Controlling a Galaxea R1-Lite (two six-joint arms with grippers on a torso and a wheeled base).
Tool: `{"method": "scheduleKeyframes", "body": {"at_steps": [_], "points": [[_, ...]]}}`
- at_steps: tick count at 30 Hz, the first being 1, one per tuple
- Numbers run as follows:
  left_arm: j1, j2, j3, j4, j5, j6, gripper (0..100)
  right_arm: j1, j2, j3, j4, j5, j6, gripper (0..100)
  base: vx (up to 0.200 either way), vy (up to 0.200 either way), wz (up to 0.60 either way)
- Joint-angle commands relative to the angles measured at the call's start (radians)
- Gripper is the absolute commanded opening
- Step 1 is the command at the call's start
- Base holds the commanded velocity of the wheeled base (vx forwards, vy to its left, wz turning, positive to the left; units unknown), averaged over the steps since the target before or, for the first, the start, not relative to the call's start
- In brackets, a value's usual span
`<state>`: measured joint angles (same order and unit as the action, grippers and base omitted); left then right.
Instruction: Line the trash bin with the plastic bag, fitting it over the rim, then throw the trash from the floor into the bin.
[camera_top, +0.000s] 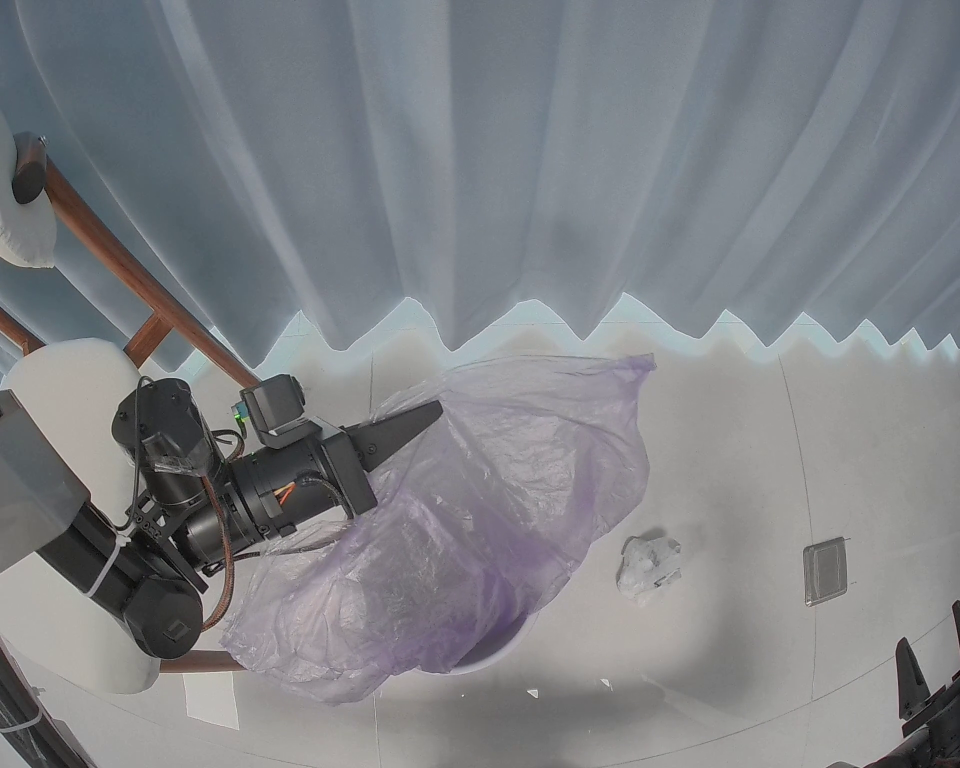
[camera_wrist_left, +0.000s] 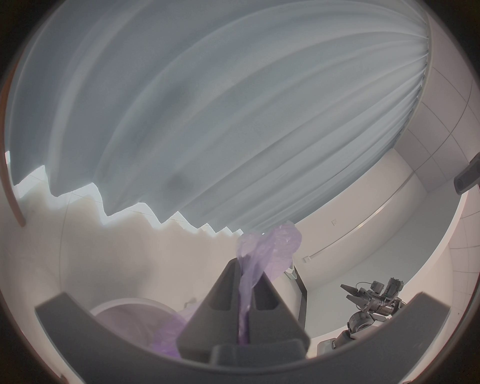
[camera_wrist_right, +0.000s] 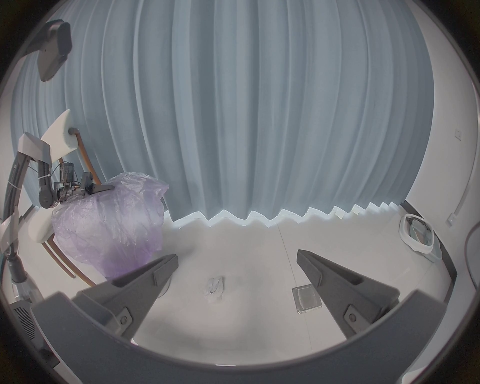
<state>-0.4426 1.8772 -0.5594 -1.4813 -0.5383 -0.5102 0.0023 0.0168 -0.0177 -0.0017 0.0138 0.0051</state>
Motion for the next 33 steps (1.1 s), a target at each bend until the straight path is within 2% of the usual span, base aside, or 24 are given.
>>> {"method": "scheduleKeyframes", "body": {"at_steps": [1, 5, 8, 14, 17, 25, 29, 33], "points": [[-0.022, -0.001, 0.001, -0.002, 0.003, -0.001, 0, 0.001, -0.017, 0.018, 0.000, 0.002, -0.001, 100, 0.000, 0.200, 0.00], [-0.024, 0.005, -0.019, -0.010, 0.001, -0.002, 0, 0.001, -0.017, 0.018, 0.000, 0.002, -0.001, 100, 0.000, 0.200, 0.00], [-0.025, 0.006, -0.040, -0.027, 0.003, -0.005, 0, 0.001, -0.017, 0.018, 0.000, 0.002, -0.001, 100, 0.000, 0.000, 0.00], [-0.033, 0.005, -0.051, -0.062, -0.006, -0.060, 0, 0.001, -0.017, 0.018, 0.000, 0.003, -0.001, 100, 0.000, 0.000, 0.00], [-0.025, 0.006, -0.053, -0.065, -0.012, -0.116, 0, 0.001, -0.017, 0.018, 0.000, 0.002, 0.003, 100, -0.200, 0.000, 0.00], [-0.033, 0.002, -0.037, -0.067, -0.020, -0.111, 0, 0.001, -0.017, 0.018, 0.000, 0.003, 0.001, 100, -0.200, 0.000, 0.00], [-0.035, -0.010, -0.040, -0.067, -0.002, -0.097, 0, 0.001, -0.017, 0.018, -0.001, 0.000, 0.015, 100, 0.000, 0.000, 0.00], [0.008, -0.076, -0.043, -0.001, 0.000, -0.090, 0, 0.001, -0.017, 0.018, -0.001, 0.002, 0.019, 100, 0.000, 0.000, 0.00]]}}
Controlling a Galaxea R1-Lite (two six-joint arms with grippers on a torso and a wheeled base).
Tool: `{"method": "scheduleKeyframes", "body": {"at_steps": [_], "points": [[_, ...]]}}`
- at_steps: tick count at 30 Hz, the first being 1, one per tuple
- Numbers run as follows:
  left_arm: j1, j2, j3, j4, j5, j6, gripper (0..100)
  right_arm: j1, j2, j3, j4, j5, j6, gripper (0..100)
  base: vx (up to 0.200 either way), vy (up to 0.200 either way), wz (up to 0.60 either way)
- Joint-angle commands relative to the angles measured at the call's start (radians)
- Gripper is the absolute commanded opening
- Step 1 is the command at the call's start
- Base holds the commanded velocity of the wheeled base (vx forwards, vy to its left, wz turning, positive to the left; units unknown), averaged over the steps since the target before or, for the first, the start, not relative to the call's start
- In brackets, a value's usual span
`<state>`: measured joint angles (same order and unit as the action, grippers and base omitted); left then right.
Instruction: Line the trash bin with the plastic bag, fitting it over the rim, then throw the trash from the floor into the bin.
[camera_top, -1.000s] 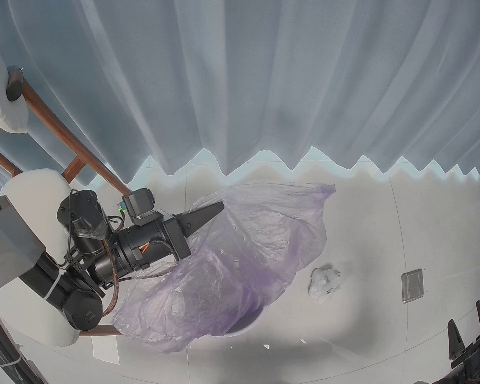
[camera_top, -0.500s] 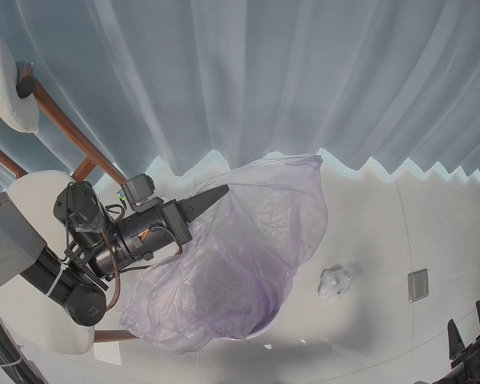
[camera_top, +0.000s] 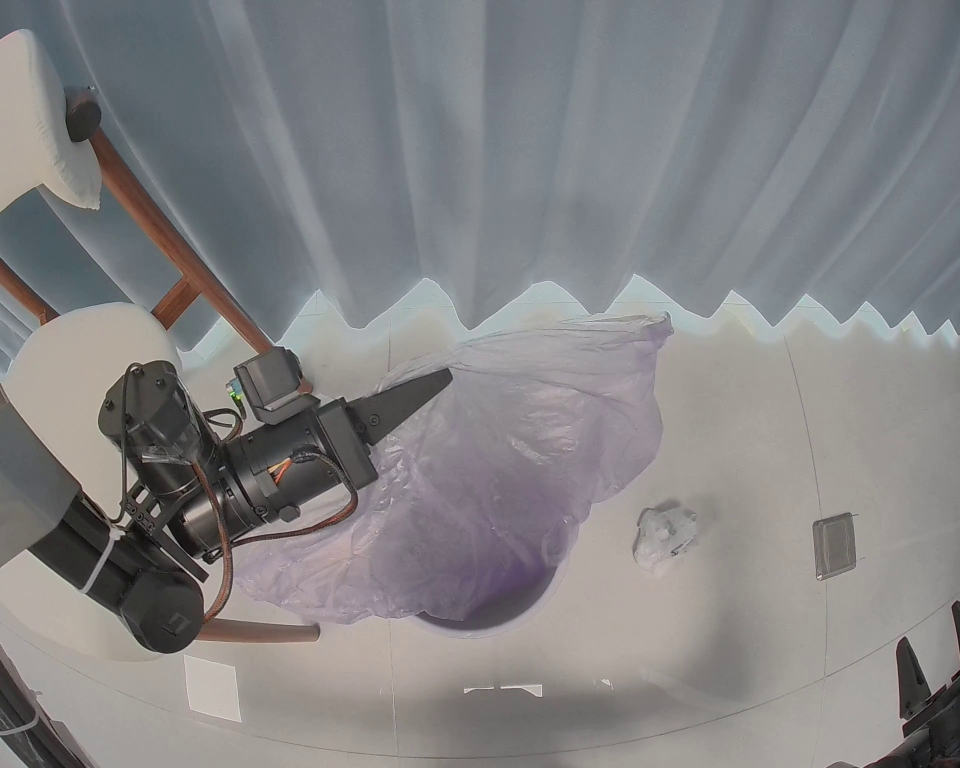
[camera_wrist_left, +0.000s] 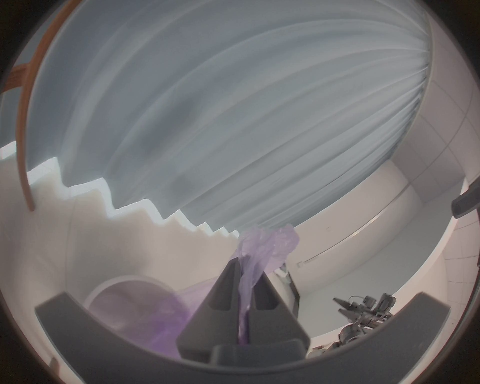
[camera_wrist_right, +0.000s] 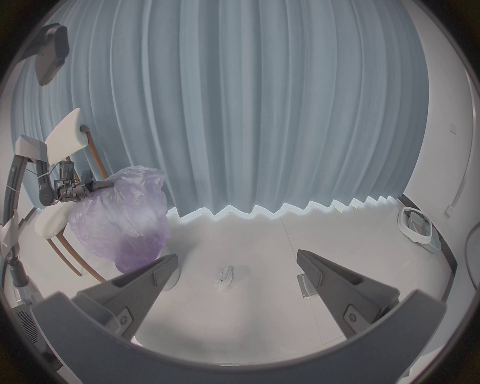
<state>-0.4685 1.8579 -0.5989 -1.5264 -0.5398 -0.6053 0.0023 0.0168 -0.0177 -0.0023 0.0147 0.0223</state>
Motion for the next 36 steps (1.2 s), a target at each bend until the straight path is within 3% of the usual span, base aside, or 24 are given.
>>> {"method": "scheduleKeyframes", "body": {"at_steps": [1, 6, 7, 11, 14, 17, 21, 22, 25, 26, 29, 30, 31, 36], "points": [[0.047, -0.068, -0.007, 0.083, 0.001, 0.016, 0, 0.001, -0.017, 0.018, -0.001, 0.001, 0.001, 100, 0.000, 0.000, 0.00], [0.106, -0.103, -0.039, 0.249, 0.015, 0.154, 0, 0.001, -0.017, 0.018, -0.001, 0.002, 0.002, 100, 0.000, 0.000, 0.00], [0.114, -0.103, -0.050, 0.267, 0.054, 0.199, 0, 0.001, -0.017, 0.018, -0.001, 0.004, -0.001, 100, 0.000, 0.000, 0.00], [0.105, -0.105, -0.084, 0.276, 0.165, 0.214, 0, 0.001, -0.017, 0.018, -0.002, 0.008, -0.004, 100, 0.000, 0.000, 0.00], [0.097, -0.109, -0.099, 0.276, 0.198, 0.219, 0, 0.001, -0.017, 0.018, -0.002, 0.016, -0.005, 100, 0.000, 0.000, 0.00], [0.045, -0.121, -0.107, 0.285, 0.270, 0.240, 0, 0.001, -0.017, 0.018, -0.002, 0.018, -0.002, 100, 0.000, 0.000, 0.00], [0.013, -0.114, -0.091, 0.308, 0.285, 0.274, 0, -0.013, 0.026, -0.096, -0.054, 0.016, 0.019, 100, 0.000, 0.000, 0.00], [0.007, -0.105, -0.088, 0.302, 0.290, 0.291, 0, -0.059, 0.121, -0.203, -0.102, 0.024, 0.045, 100, 0.000, 0.000, 0.00], [0.007, -0.101, -0.087, 0.301, 0.294, 0.295, 0, -0.076, 0.158, -0.229, -0.107, 0.036, 0.051, 100, 0.000, 0.000, 0.00], [0.002, -0.094, -0.082, 0.304, 0.304, 0.312, 0, -0.105, 0.269, -0.269, -0.080, 0.126, 0.064, 100, 0.000, 0.000, 0.00], [0.001, -0.097, -0.081, 0.302, 0.308, 0.332, 0, -0.104, 0.379, -0.275, -0.079, 0.215, 0.110, 100, 0.000, 0.000, 0.00], [0.001, -0.097, -0.081, 0.302, 0.308, 0.332, 0, -0.104, 0.379, -0.275, -0.079, 0.215, 0.110, 100, 0.000, 0.000, 0.00], [-0.009, -0.103, -0.081, 0.304, 0.308, 0.340, 0, -0.102, 0.453, -0.286, -0.076, 0.274, 0.148, 100, 0.000, 0.000, 0.00], [-0.039, -0.111, -0.088, 0.315, 0.334, 0.341, 0, -0.102, 0.572, -0.308, -0.076, 0.298, 0.165, 100, 0.000, 0.000, 0.00]]}}
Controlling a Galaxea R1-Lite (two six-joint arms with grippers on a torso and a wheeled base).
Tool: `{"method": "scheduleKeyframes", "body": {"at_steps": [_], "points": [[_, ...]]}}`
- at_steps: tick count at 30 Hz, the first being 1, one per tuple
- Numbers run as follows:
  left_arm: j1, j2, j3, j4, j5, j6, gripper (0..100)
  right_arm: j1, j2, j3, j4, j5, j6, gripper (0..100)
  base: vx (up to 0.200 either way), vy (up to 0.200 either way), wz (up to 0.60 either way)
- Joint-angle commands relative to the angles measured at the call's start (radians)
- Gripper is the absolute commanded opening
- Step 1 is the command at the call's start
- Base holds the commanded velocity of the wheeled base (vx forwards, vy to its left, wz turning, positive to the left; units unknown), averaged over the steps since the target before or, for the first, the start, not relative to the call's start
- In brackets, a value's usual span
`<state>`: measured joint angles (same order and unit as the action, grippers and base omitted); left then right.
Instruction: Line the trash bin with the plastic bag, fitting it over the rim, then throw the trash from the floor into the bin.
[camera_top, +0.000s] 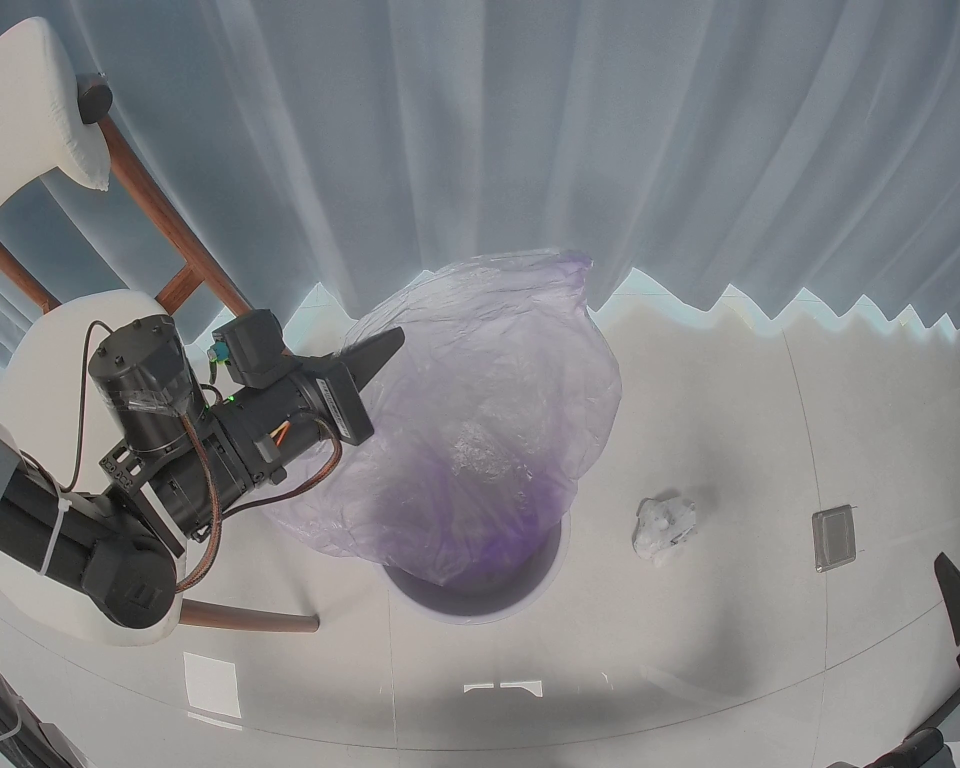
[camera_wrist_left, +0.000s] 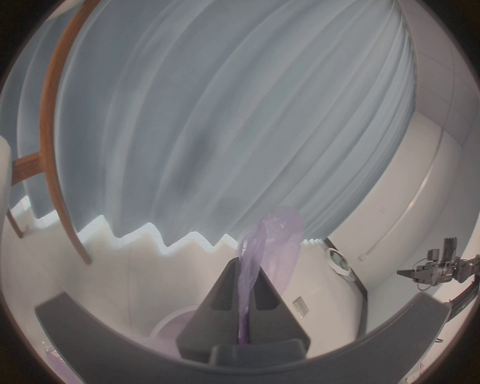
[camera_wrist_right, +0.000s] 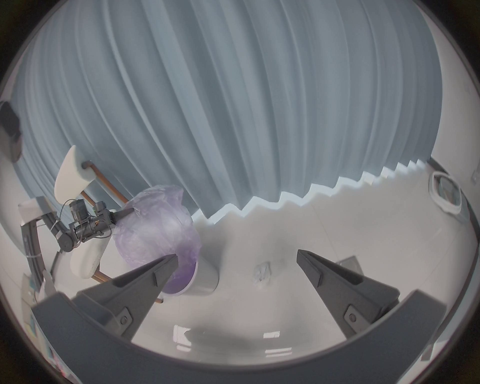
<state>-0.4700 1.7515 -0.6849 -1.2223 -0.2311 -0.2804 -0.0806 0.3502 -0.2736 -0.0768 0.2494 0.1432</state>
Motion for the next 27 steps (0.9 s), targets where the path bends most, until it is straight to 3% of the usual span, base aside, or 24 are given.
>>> {"method": "scheduleKeyframes", "body": {"at_steps": [1, 6, 18, 27], "points": [[-0.056, 0.003, -0.010, 0.018, 0.096, 0.024, 0, -0.018, 0.283, -0.047, -0.001, 0.065, 0.059, 100, 0.000, 0.000, 0.00], [-0.082, -0.009, -0.019, 0.024, 0.133, 0.026, 0, 0.015, 0.368, -0.038, -0.009, 0.070, 0.088, 100, 0.000, 0.000, 0.00], [-0.110, -0.063, -0.044, 0.026, 0.144, 0.021, 0, 0.237, 0.576, -0.170, -0.023, 0.062, 0.092, 100, 0.000, 0.000, 0.00], [-0.118, -0.056, -0.013, 0.038, 0.145, 0.024, 0, 0.248, 0.697, -0.239, -0.031, 0.059, 0.078, 100, 0.000, 0.000, 0.00]]}}
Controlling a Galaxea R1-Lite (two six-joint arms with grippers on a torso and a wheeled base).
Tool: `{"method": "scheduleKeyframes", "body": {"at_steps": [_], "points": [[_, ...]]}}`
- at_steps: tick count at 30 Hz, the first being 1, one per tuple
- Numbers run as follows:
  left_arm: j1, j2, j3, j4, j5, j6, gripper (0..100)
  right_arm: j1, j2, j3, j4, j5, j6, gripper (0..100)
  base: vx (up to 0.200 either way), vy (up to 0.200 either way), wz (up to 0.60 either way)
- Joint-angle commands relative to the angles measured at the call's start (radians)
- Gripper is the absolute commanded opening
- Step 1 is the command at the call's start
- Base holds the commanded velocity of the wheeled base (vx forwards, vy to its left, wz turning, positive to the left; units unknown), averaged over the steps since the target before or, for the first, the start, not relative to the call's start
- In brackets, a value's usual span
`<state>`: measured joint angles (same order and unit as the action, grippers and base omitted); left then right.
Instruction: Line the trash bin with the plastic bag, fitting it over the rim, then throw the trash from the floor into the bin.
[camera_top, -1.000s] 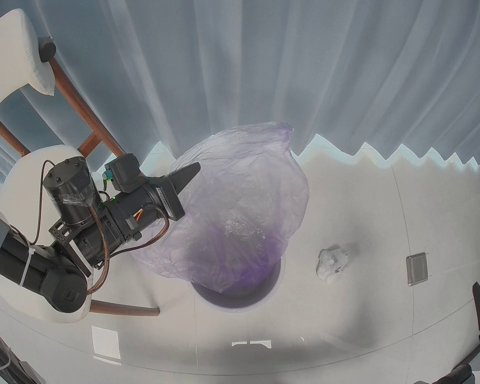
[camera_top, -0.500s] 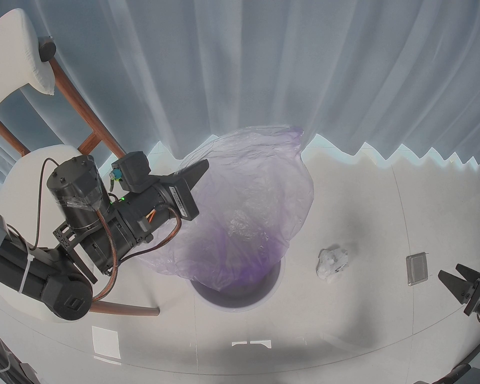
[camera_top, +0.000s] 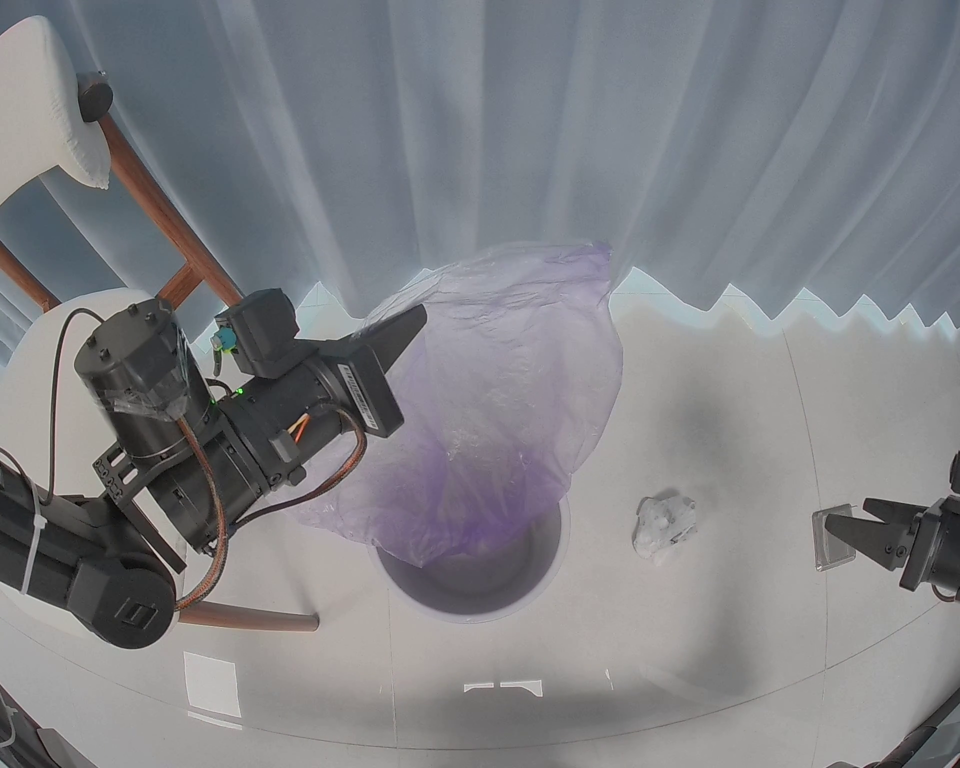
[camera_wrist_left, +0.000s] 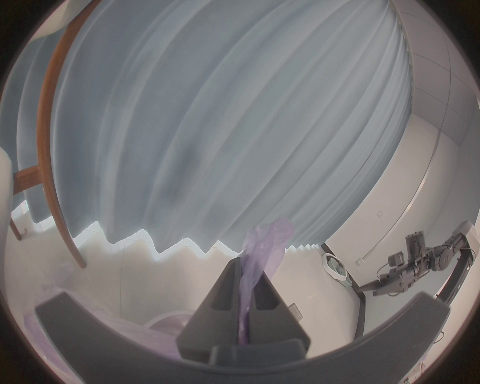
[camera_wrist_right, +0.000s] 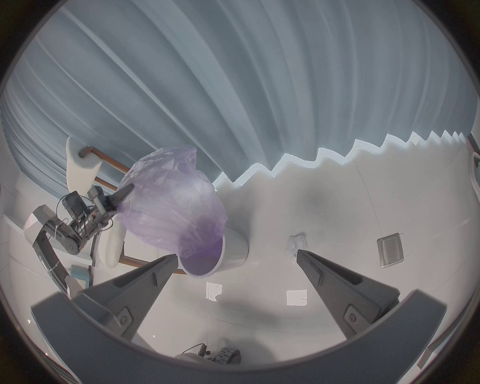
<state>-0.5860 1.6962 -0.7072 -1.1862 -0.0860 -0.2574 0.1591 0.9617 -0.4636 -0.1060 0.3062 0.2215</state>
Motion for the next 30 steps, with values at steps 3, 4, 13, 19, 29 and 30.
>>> {"method": "scheduleKeyframes", "body": {"at_steps": [3, 4, 13, 19, 29, 30], "points": [[-0.006, 0.000, 0.026, 0.005, 0.000, 0.003, 0, 0.010, 0.143, -0.107, 0.000, 0.001, 0.009, 100, 0.000, 0.000, 0.00], [-0.017, 0.000, 0.041, 0.005, -0.001, 0.004, 0, 0.008, 0.189, -0.148, 0.000, -0.001, 0.013, 100, 0.000, 0.000, 0.00], [-0.023, 0.008, 0.031, 0.005, 0.000, -0.003, 0, 0.039, 0.350, -0.185, -0.003, -0.004, 0.004, 100, 0.000, 0.000, 0.00], [-0.021, 0.008, 0.026, 0.005, 0.000, -0.005, 0, 0.080, 0.419, -0.188, -0.055, -0.107, -0.027, 100, 0.000, 0.000, 0.00], [-0.034, 0.017, 0.005, 0.003, 0.045, -0.042, 0, 0.117, 0.482, -0.162, -0.161, -0.251, -0.008, 100, 0.000, 0.000, 0.00], [-0.035, 0.016, 0.006, 0.003, 0.045, -0.042, 0, 0.117, 0.480, -0.164, -0.161, -0.251, 0.001, 100, 0.000, 0.000, 0.00]]}}
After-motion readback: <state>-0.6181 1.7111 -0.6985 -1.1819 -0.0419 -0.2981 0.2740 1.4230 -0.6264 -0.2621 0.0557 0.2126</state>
